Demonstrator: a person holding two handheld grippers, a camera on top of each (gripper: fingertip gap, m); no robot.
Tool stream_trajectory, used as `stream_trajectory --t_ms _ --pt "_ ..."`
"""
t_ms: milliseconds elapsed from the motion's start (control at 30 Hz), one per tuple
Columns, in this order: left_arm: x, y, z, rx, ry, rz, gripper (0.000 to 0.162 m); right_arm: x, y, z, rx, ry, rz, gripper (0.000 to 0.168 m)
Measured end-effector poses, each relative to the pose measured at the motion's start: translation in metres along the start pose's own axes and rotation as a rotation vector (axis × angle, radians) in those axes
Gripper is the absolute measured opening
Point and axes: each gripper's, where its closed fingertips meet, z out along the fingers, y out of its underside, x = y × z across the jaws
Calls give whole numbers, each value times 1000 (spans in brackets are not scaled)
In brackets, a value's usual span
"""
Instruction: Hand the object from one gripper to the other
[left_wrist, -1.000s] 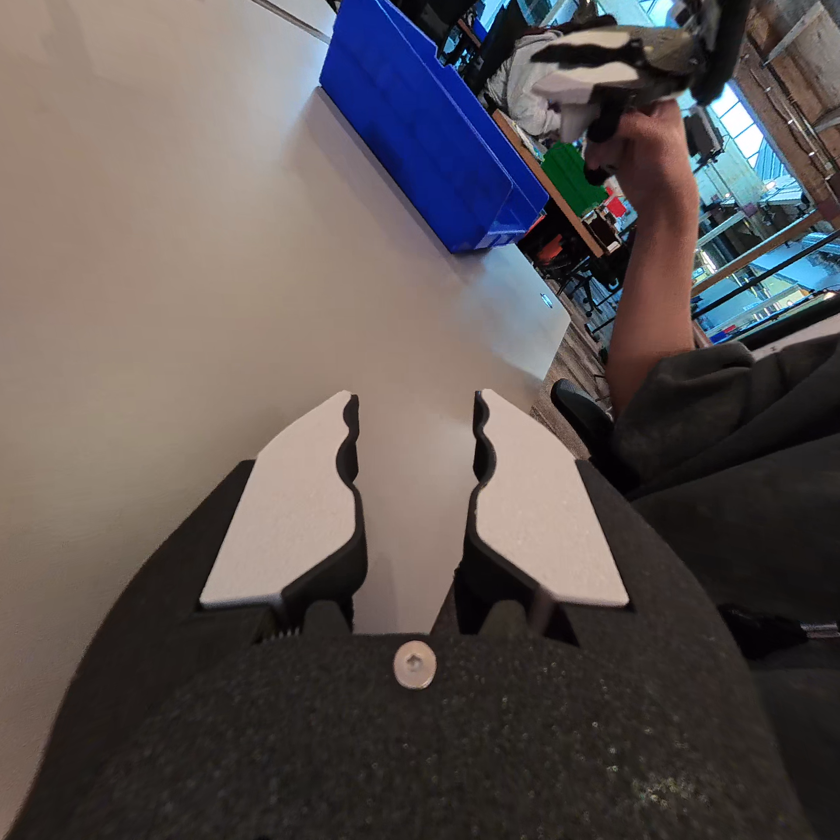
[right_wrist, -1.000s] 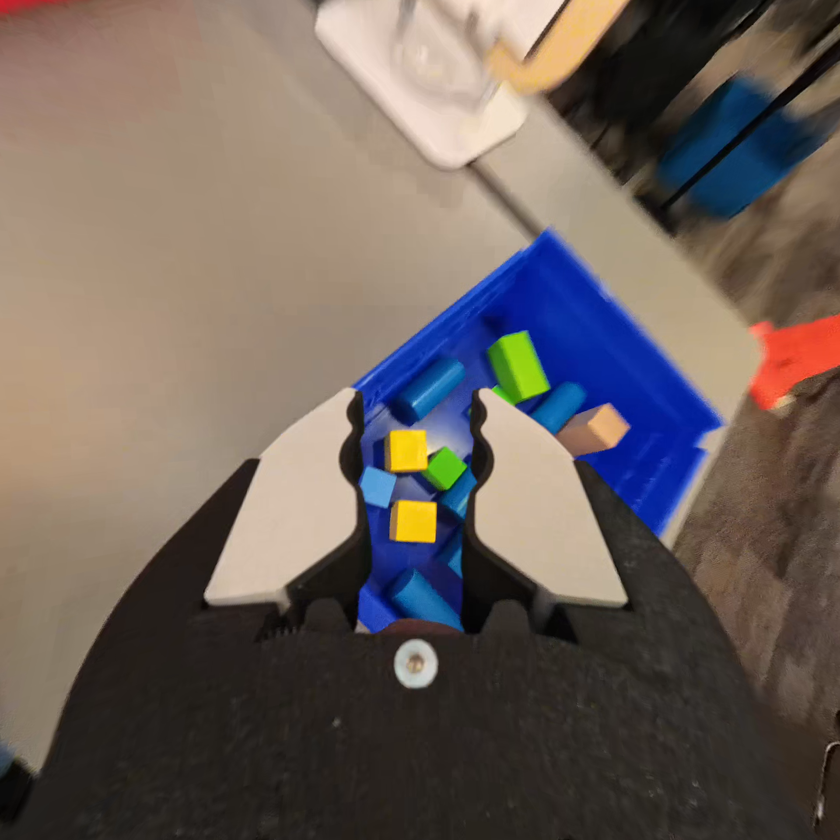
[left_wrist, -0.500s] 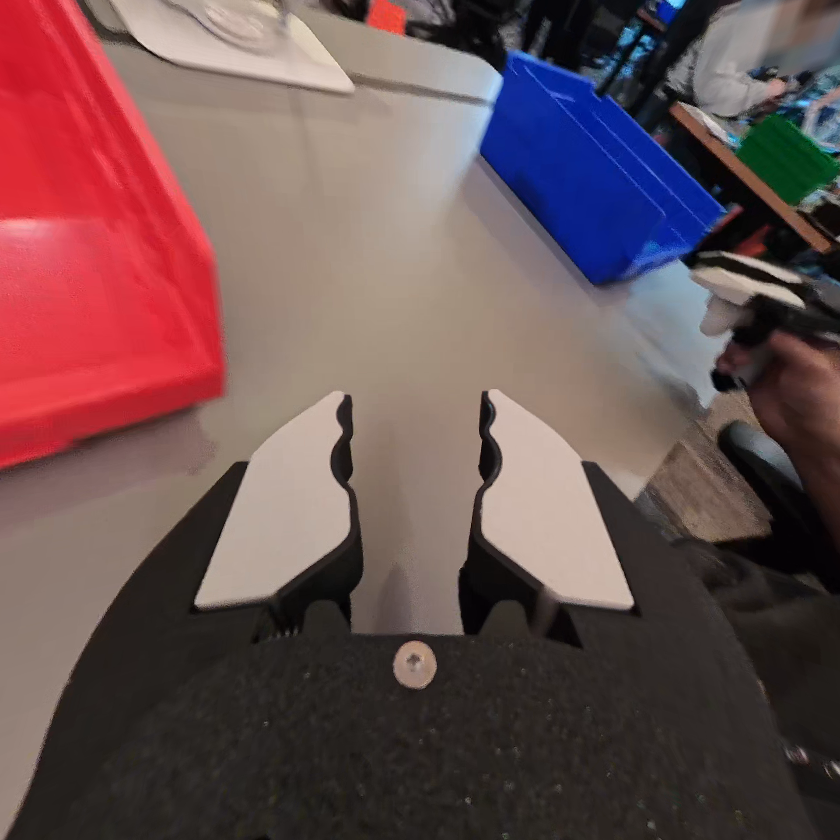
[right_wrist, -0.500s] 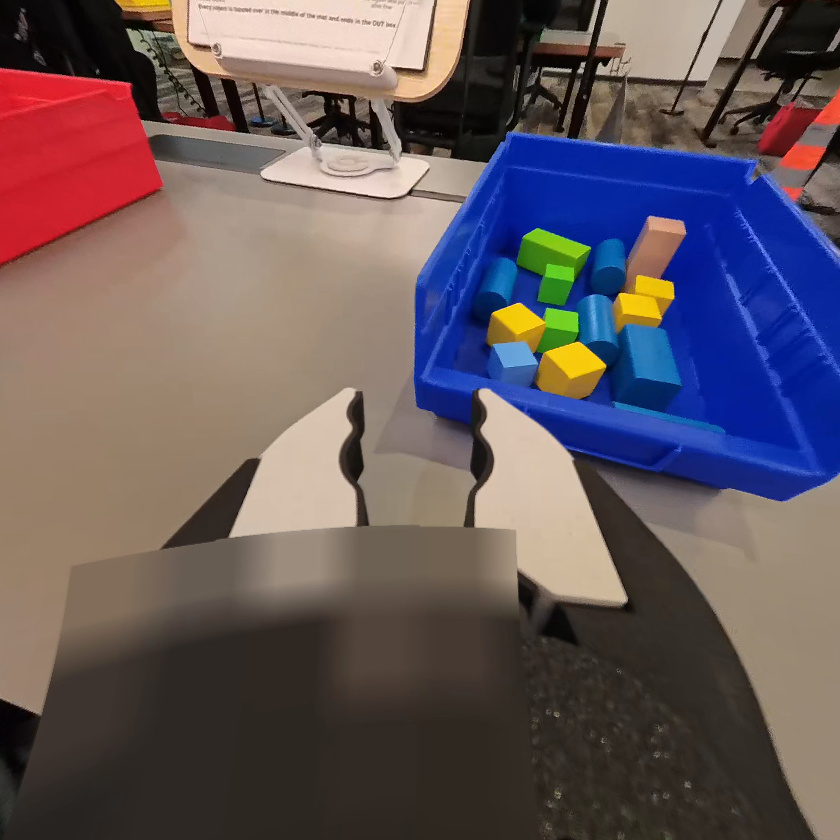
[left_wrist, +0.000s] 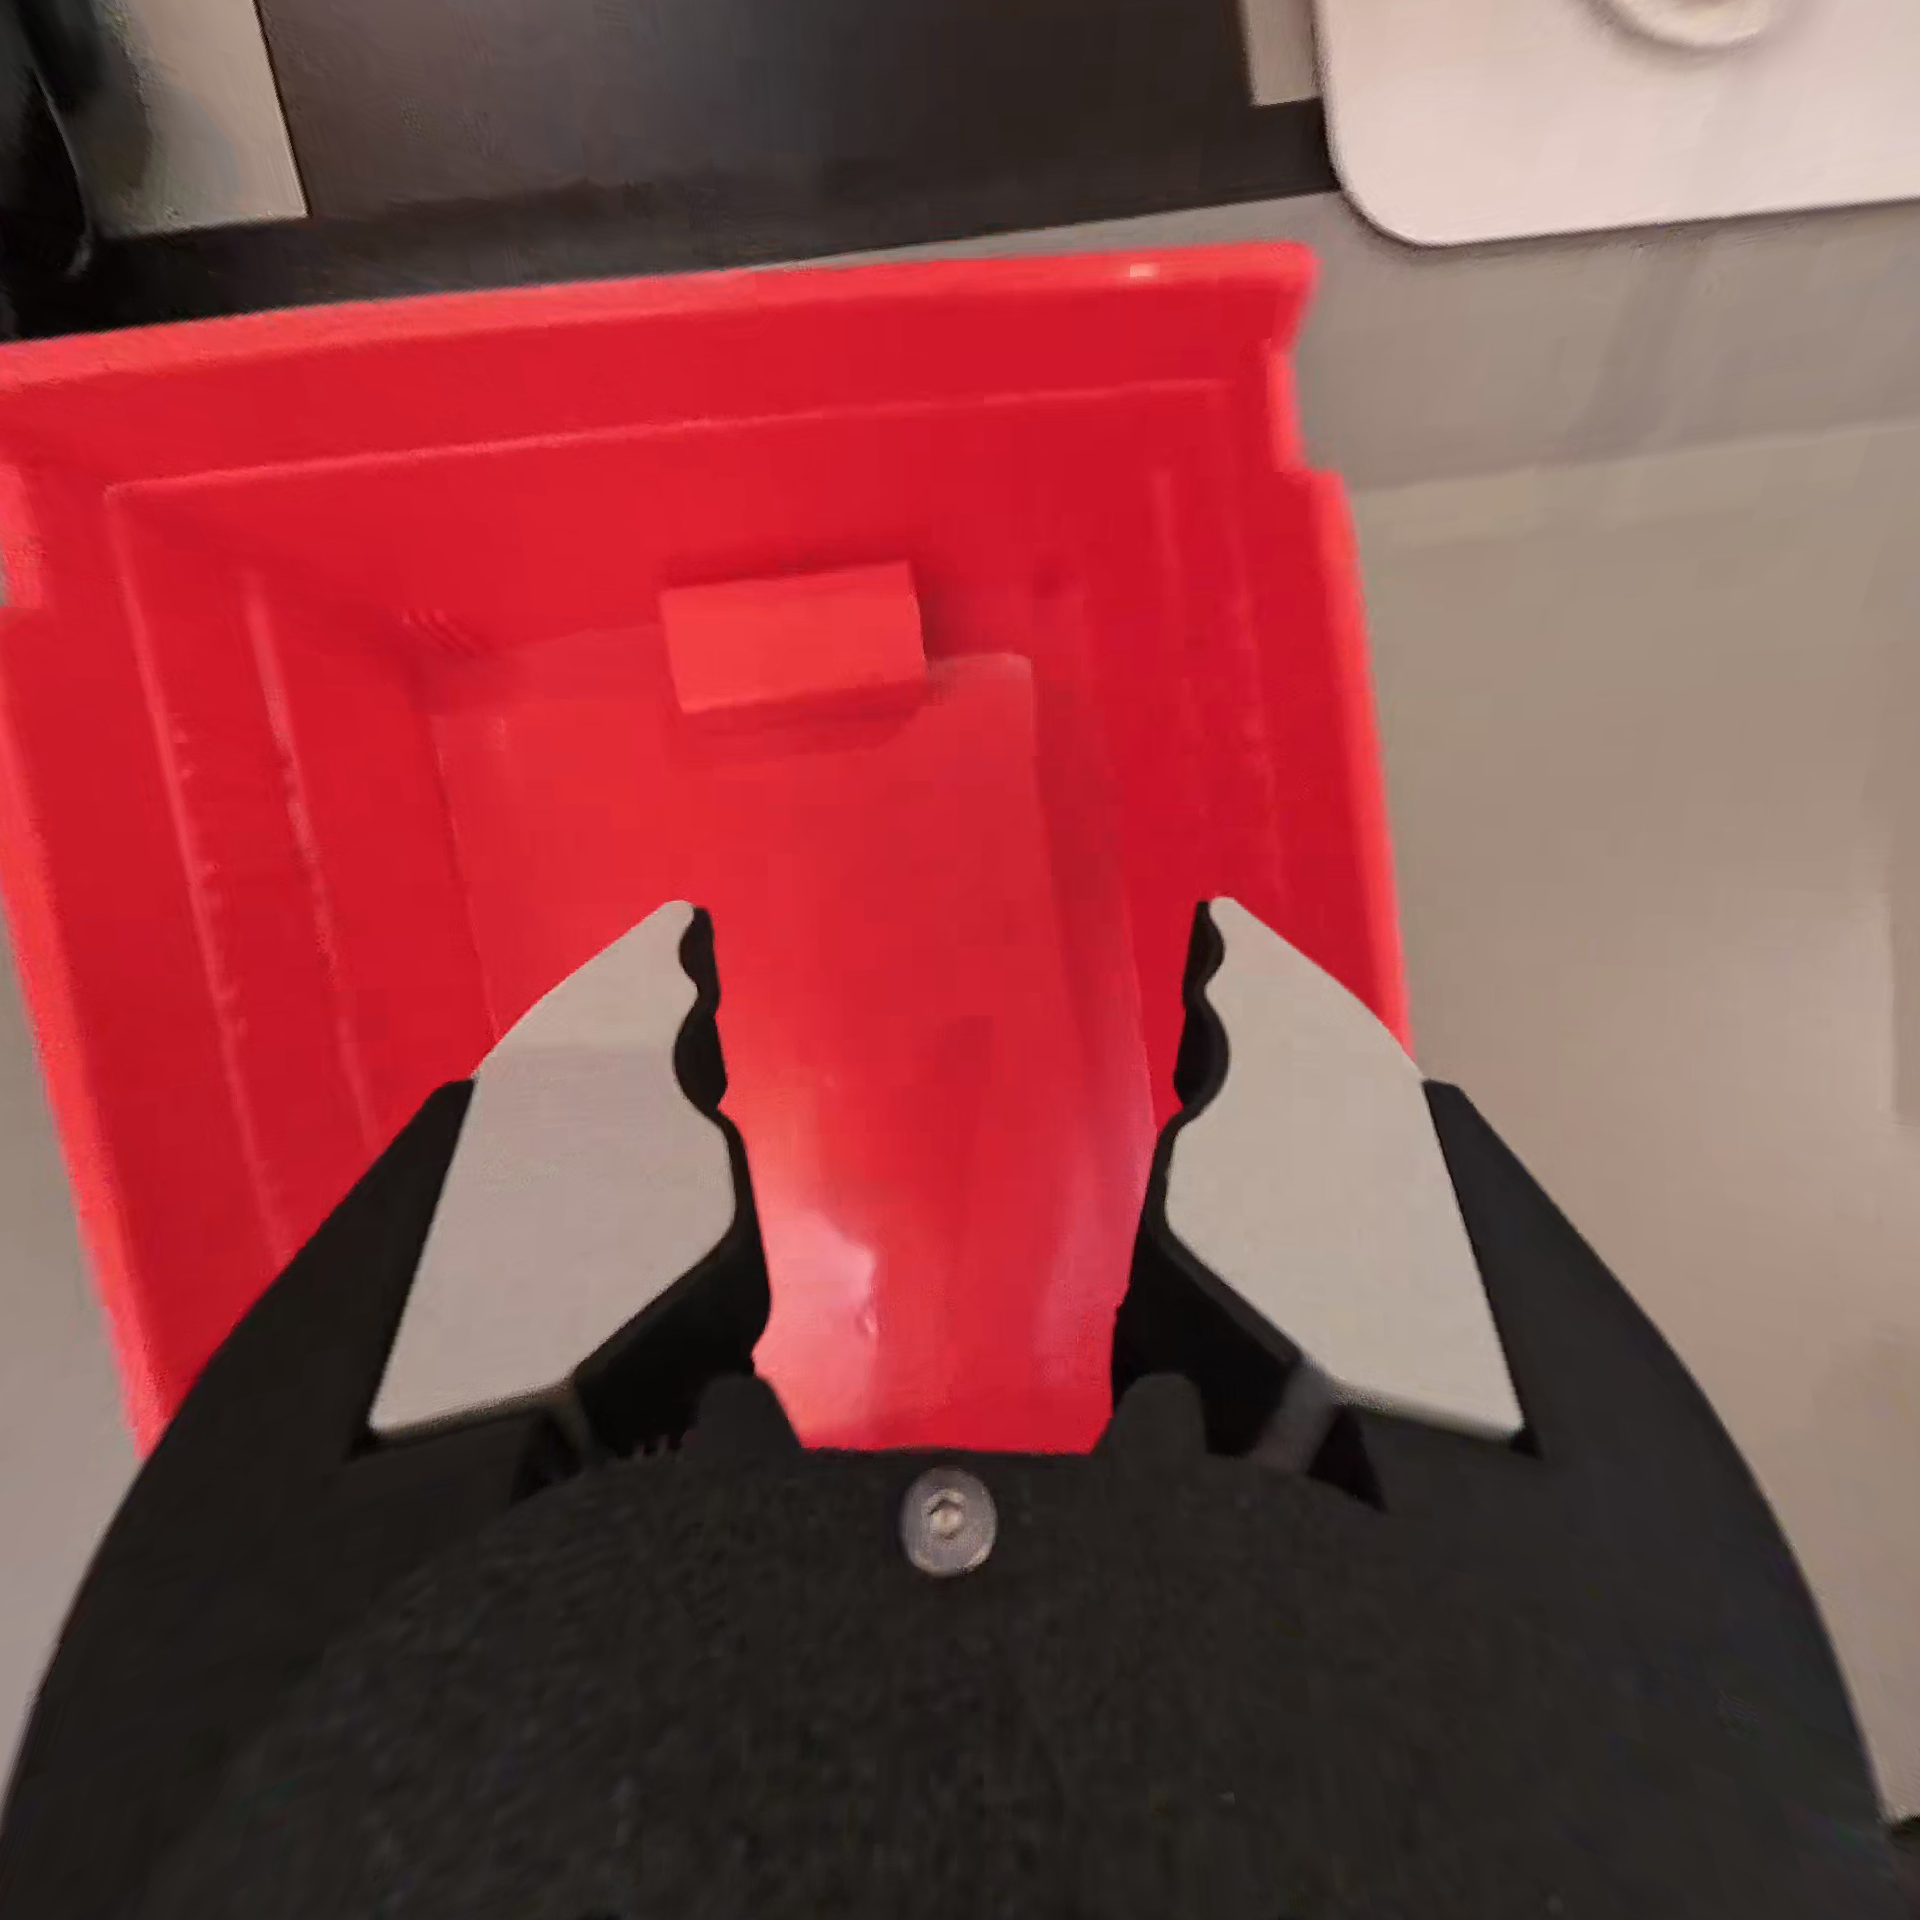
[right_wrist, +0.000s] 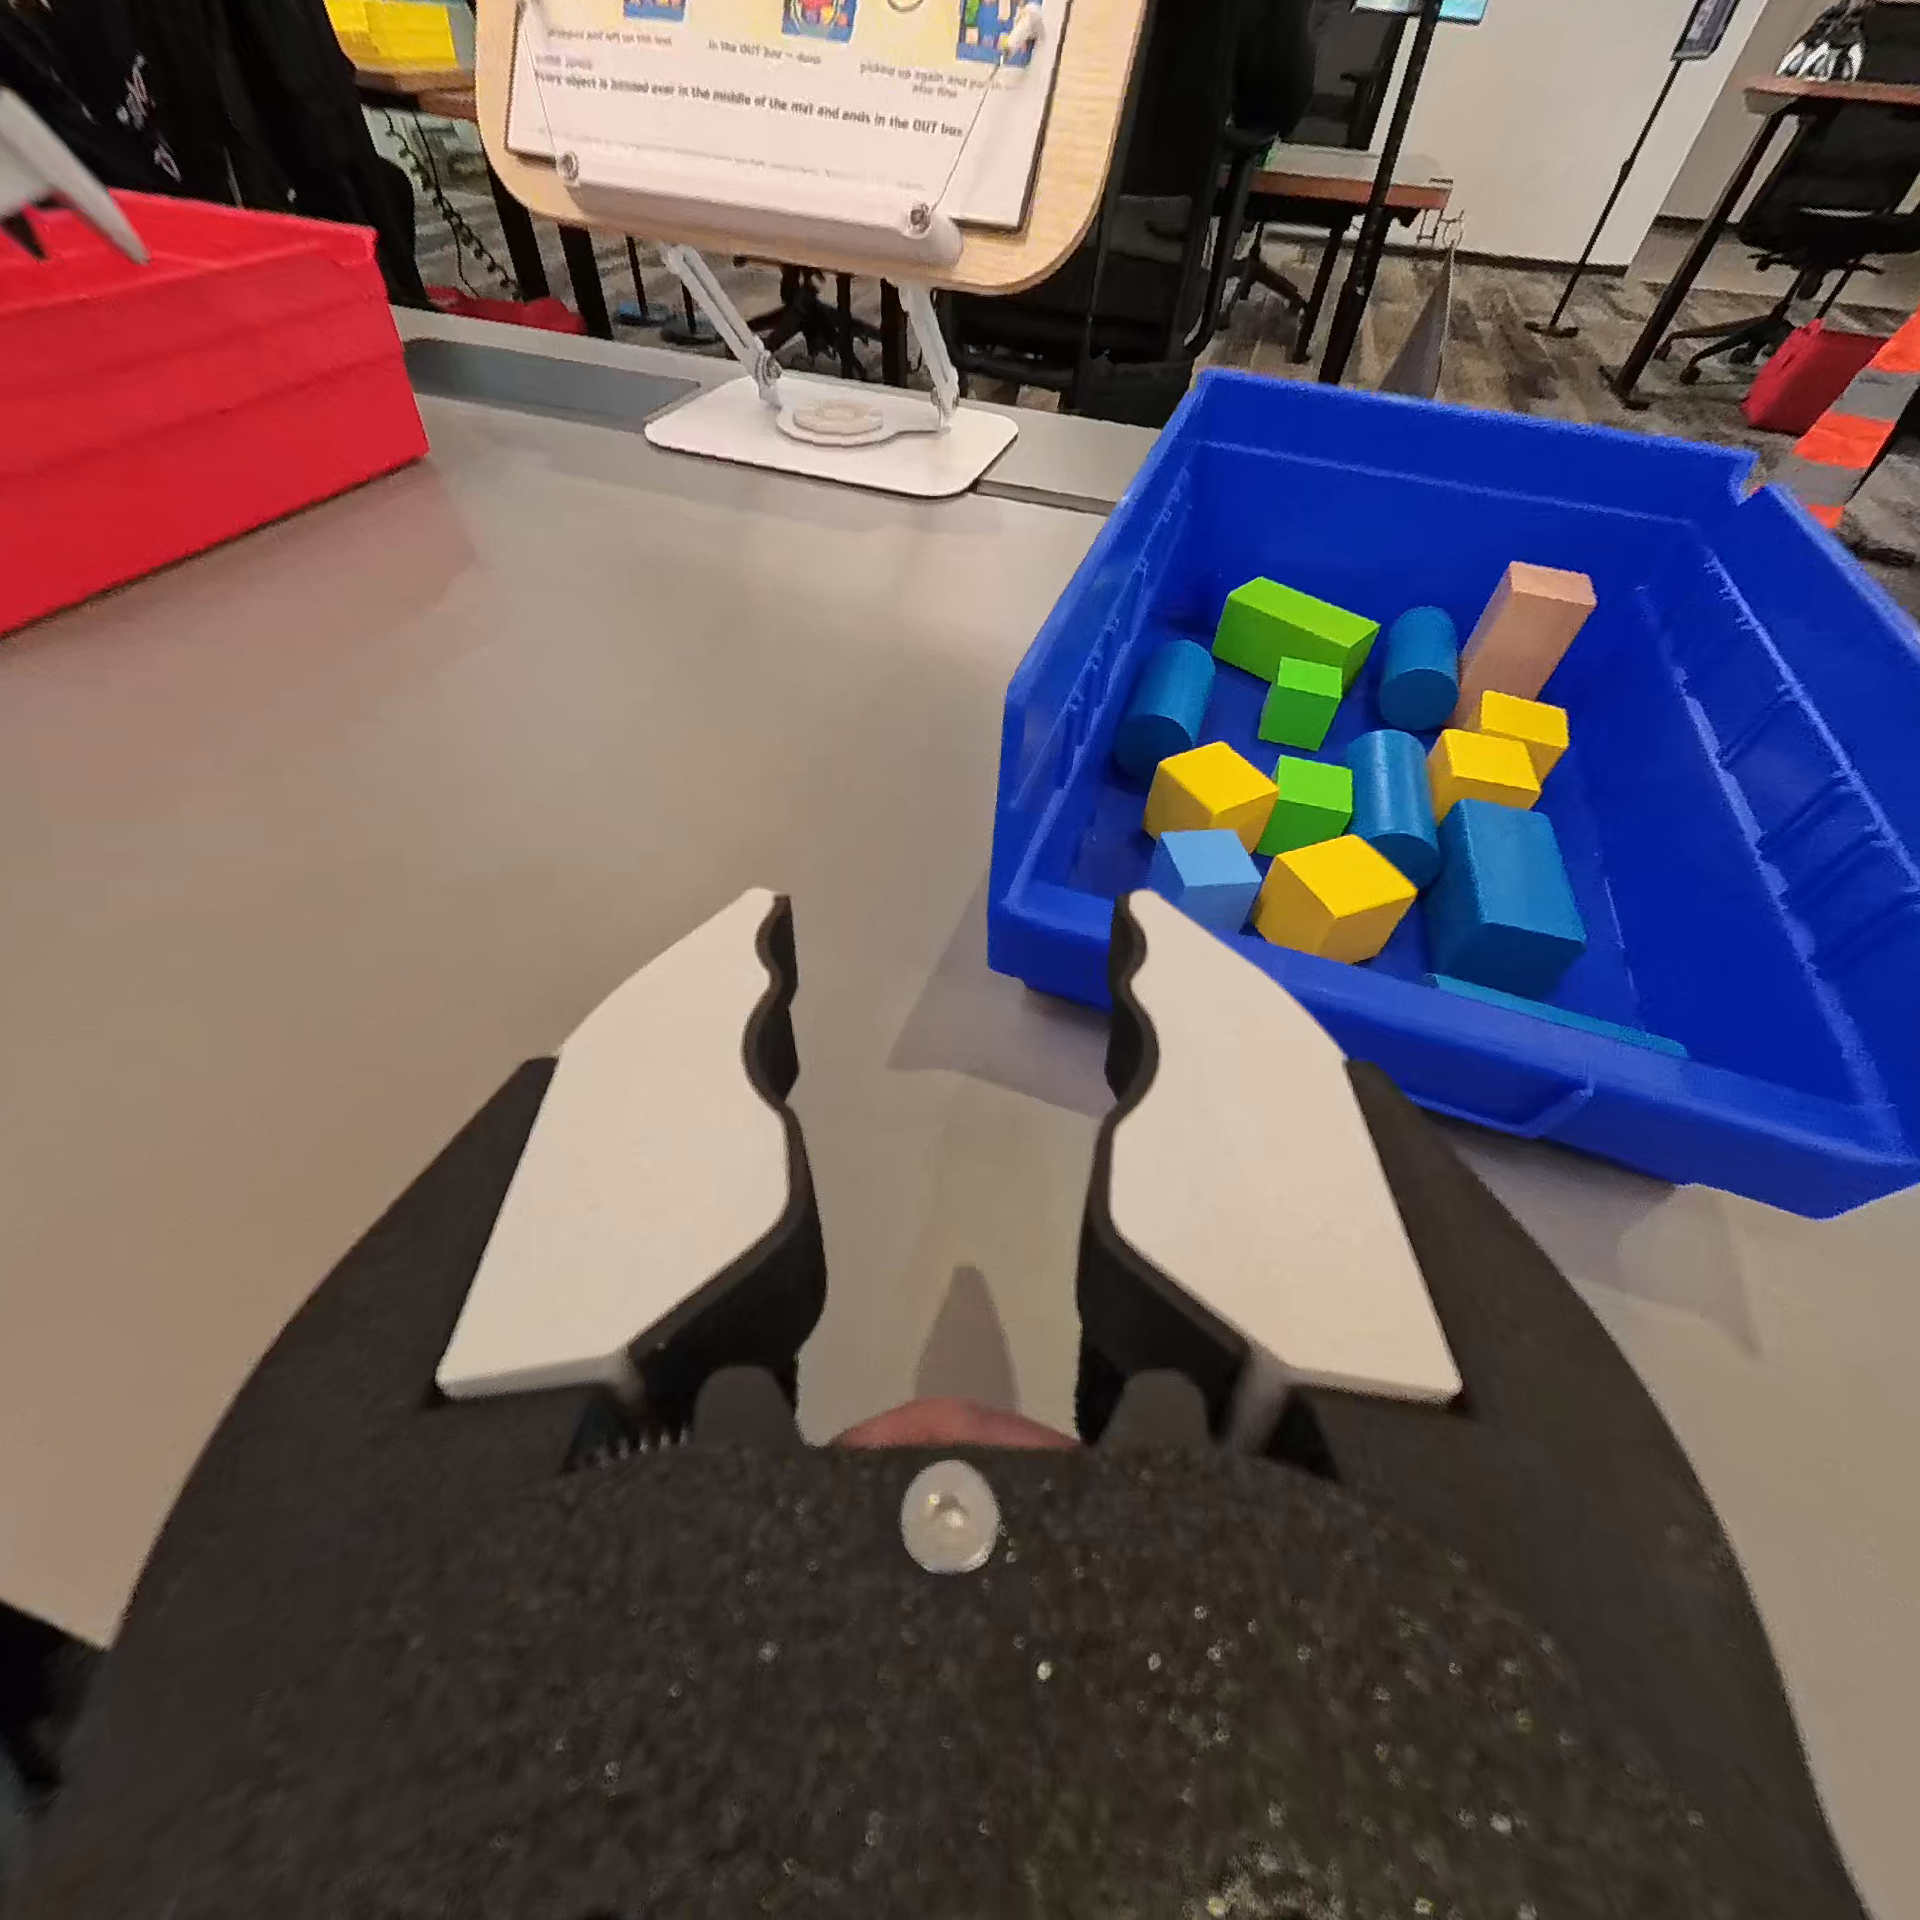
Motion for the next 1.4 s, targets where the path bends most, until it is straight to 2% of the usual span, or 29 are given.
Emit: stream_trajectory --t_ms 167,433,500,733,800,867,967,1033,1200,1300,1400 --pt "-36 -15 56 -120 -120 -73 83 -7 9 4 -22 -61 72 58" --pt "-40 -20 95 -231 -160 -84 79 2 16 4 -45 -50 102 59" --pt "-41 -19 100 -249 -165 -83 72 1 17 6 -49 -61 113 59" --pt "-46 -18 84 -191 -91 -132 71 -6 16 9 -57 -76 86 59" --pt "-38 -21 66 -137 38 -190 71 -7 16 8 -55 -84 89 58" --pt "-22 -33 35 -10 262 -277 71 -8 17 8 -57 -90 90 58" --pt "3 -49 -36 192 705 -486 71 -13 12 7 -64 -117 84 56" --pt "10 -48 -78 276 892 -558 71 -20 -4 8 -36 -148 52 56" --pt "45 -31 -145 352 1139 -581 71 -66 -68 22 46 -383 -12 56" --pt "92 -18 -168 330 1291 -563 71 -112 -114 32 93 -624 35 57" --pt "156 1 -175 252 1398 -518 71 -147 -141 50 131 -736 -91 60"
